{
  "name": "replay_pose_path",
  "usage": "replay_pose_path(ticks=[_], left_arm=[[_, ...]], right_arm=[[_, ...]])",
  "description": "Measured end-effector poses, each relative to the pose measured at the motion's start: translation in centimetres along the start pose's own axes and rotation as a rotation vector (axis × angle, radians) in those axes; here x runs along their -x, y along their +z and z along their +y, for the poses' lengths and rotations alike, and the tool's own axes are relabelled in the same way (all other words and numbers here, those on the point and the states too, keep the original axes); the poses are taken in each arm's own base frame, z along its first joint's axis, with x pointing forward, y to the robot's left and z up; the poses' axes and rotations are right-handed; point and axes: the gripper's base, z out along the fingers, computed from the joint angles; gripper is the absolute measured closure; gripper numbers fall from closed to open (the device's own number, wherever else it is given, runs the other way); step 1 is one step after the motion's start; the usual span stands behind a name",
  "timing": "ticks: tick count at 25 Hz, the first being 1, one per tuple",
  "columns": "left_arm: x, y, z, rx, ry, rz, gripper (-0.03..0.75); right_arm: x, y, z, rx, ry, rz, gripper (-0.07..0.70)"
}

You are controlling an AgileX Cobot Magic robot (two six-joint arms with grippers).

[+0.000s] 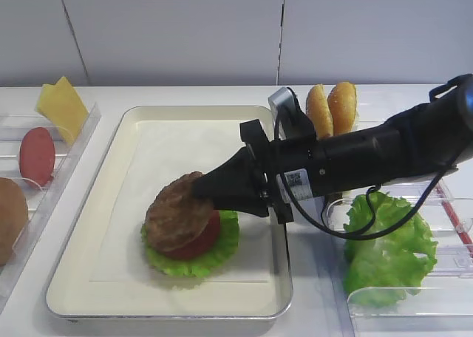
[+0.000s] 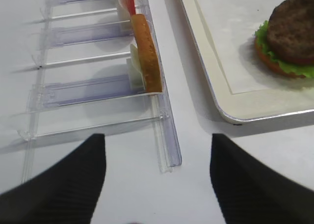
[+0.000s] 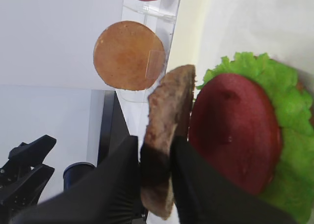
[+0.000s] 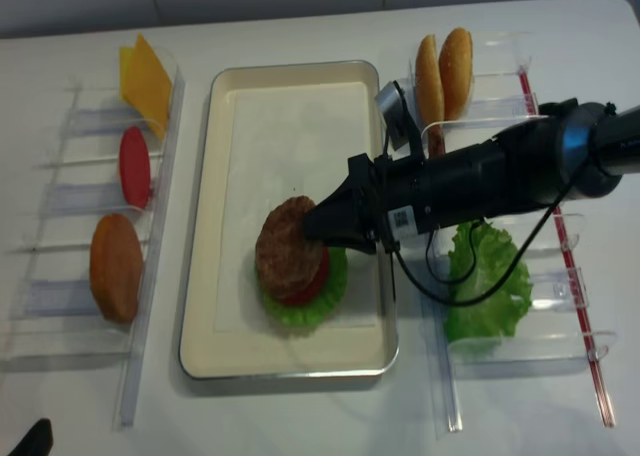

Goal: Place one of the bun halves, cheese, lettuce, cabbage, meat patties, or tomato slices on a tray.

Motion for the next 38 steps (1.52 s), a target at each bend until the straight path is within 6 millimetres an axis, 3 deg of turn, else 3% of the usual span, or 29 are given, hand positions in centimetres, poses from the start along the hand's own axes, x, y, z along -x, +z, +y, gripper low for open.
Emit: replay_pose_path(ticks=[5, 14, 19, 24, 28, 38], left_arm=[[0.0, 0.0, 0.0, 0.000, 0.000, 0.000, 0.253], [0.0, 0.0, 0.0, 0.000, 0.000, 0.000, 0.253], [0.0, 0.0, 0.0, 0.000, 0.000, 0.000, 0.253], [0.0, 0.0, 0.0, 0.000, 0.000, 0.000, 0.253], [0.0, 0.0, 0.0, 0.000, 0.000, 0.000, 0.253], [0.0, 0.0, 0.0, 0.000, 0.000, 0.000, 0.253]], right_arm=[[0.1, 0.0, 0.0, 0.000, -0.002, -0.002, 0.335], [0.7, -1.7, -0.9, -0.061, -0.001, -0.013, 0.307], [0.3, -1.8, -1.0, -0.088, -0.011, 0.051, 0.254], [1.2, -1.9, -0.1, -0.118, -0.040, 0.107, 0.238], [2.3, -2.4, 1.8, -0.176, -0.106, 0.184, 0.238], [5.1, -5.4, 10.0, -0.423, -0.347, 0.265, 0.238]])
